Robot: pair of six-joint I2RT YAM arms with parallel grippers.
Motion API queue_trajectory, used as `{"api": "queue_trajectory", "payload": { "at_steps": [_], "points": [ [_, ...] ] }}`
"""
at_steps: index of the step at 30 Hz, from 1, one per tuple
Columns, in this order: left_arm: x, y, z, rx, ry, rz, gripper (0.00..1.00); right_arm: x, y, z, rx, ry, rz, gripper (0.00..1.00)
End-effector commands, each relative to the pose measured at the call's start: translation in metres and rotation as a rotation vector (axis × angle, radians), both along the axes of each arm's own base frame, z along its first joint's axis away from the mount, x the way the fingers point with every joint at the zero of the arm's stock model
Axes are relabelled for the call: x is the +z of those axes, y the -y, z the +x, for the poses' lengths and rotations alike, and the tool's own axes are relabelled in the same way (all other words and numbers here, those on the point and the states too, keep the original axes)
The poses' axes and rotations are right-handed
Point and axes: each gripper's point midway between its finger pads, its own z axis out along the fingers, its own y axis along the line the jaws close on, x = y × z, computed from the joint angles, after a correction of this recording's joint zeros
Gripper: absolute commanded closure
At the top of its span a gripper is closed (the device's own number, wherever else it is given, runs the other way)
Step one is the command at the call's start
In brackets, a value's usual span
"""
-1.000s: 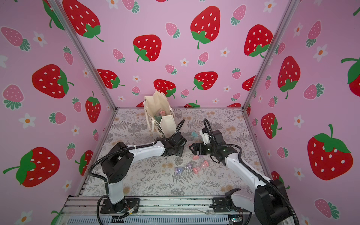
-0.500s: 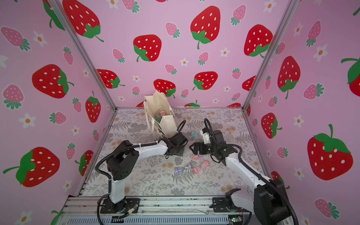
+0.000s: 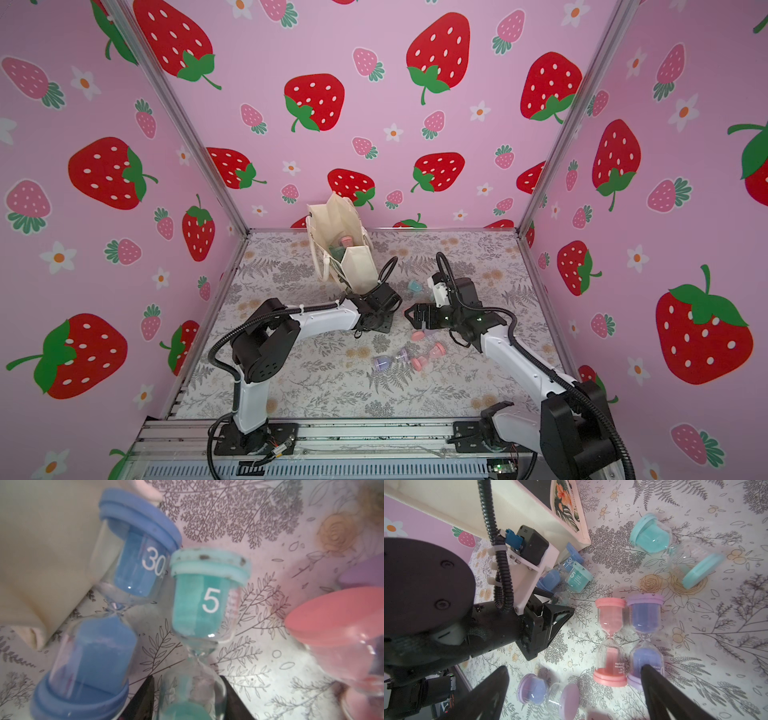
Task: Put the hourglass into the canvas bag
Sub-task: Pick up the hourglass from the center of the board, then place the hourglass in the canvas bag.
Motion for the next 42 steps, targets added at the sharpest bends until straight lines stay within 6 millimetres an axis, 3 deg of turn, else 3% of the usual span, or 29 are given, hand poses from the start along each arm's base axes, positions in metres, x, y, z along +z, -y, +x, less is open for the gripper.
{"api": "queue_trajectory", "payload": {
  "at_steps": [1,11,21,34,42],
  "points": [
    [0.002,0.005,0.000,0.005,-0.014,-0.021,0.53,-0.002,0.001,0.001,-0.003,-0.006,0.010,0.01],
    [0.023,0.009,-0.005,-0.003,-0.006,-0.076,0.60,0.003,0.002,0.001,-0.008,0.003,0.017,0.01],
    [0.067,0.007,-0.019,-0.006,0.013,-0.178,0.61,0.029,0.003,-0.002,-0.008,0.049,0.046,0.01],
    [0.170,-0.005,-0.029,0.018,0.118,-0.428,0.63,0.090,-0.010,0.001,0.065,0.162,0.113,0.01],
    [0.237,-0.031,-0.025,0.054,0.225,-0.543,0.65,0.125,-0.030,0.009,0.120,0.244,0.135,0.01]
  ]
}}
